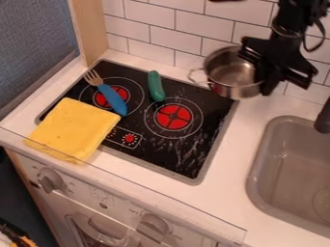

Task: Moove the silver pot to the right top burner

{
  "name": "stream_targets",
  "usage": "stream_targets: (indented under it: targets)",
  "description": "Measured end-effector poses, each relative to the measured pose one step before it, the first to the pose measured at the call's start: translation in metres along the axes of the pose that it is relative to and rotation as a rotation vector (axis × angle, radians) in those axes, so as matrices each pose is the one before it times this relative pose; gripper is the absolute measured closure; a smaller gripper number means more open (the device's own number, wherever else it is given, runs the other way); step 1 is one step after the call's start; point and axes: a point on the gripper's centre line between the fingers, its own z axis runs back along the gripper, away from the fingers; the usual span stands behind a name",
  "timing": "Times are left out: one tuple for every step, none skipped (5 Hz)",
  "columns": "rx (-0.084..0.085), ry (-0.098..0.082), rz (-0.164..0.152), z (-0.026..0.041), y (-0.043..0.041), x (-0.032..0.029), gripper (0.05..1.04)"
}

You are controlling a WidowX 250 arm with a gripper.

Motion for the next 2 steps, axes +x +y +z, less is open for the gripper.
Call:
stream_targets:
  targets:
    - [-0.0022, 0.0246, -0.0328, -0.02342, -0.00505, 0.00184, 1.000]
    - [-0.0062, 0.0308, 0.0061, -0.01958, 0.00440, -0.00268, 1.000]
